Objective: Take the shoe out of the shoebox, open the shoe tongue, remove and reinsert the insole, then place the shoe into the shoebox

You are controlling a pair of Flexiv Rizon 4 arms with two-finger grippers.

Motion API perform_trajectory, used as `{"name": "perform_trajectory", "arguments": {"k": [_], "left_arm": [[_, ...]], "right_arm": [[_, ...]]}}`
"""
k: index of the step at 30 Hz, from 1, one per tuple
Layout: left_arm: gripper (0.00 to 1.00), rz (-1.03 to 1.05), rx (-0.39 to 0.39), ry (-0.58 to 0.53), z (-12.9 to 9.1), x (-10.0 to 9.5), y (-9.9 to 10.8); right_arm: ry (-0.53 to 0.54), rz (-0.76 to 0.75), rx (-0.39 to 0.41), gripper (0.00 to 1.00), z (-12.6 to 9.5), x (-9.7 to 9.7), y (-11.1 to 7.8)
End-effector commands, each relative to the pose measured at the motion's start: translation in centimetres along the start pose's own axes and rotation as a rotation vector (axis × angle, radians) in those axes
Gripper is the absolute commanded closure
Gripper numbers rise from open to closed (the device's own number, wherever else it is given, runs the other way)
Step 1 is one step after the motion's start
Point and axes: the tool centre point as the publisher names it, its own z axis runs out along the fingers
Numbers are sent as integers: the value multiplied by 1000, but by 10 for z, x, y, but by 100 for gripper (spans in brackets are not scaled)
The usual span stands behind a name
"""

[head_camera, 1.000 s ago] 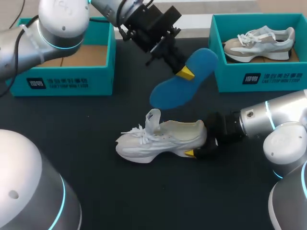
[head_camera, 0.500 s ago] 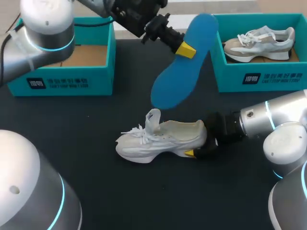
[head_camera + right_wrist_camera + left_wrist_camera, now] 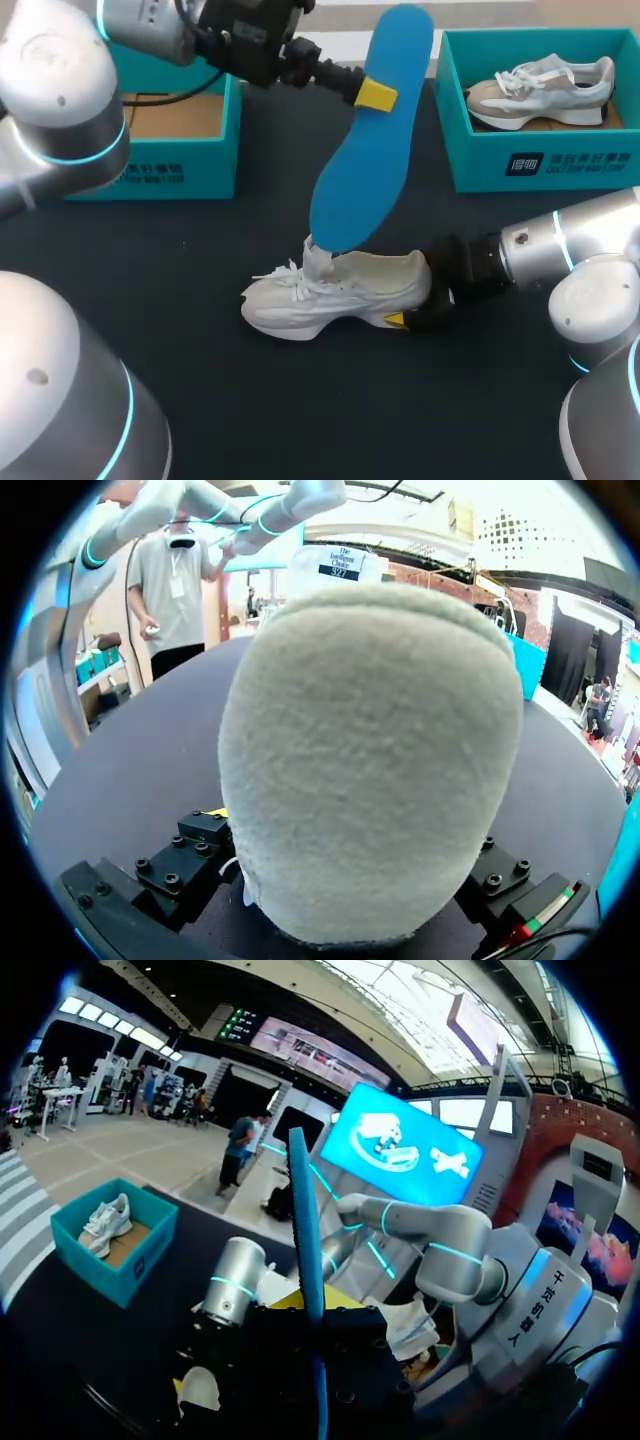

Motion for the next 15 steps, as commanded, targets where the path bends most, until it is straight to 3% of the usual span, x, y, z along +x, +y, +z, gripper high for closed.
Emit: {"name": "perform_trajectory", "arguments": {"k": [1, 5, 15], "left_arm": [[100, 0, 35, -35, -1, 5, 6], [100, 0, 35, -35, -1, 5, 6], [100, -183, 138, 132, -2, 52, -9]], "right_arm": [[-1, 0, 3, 100, 2, 0, -1], [-1, 0, 3, 100, 2, 0, -1], [-1, 0, 3, 100, 2, 0, -1]]}}
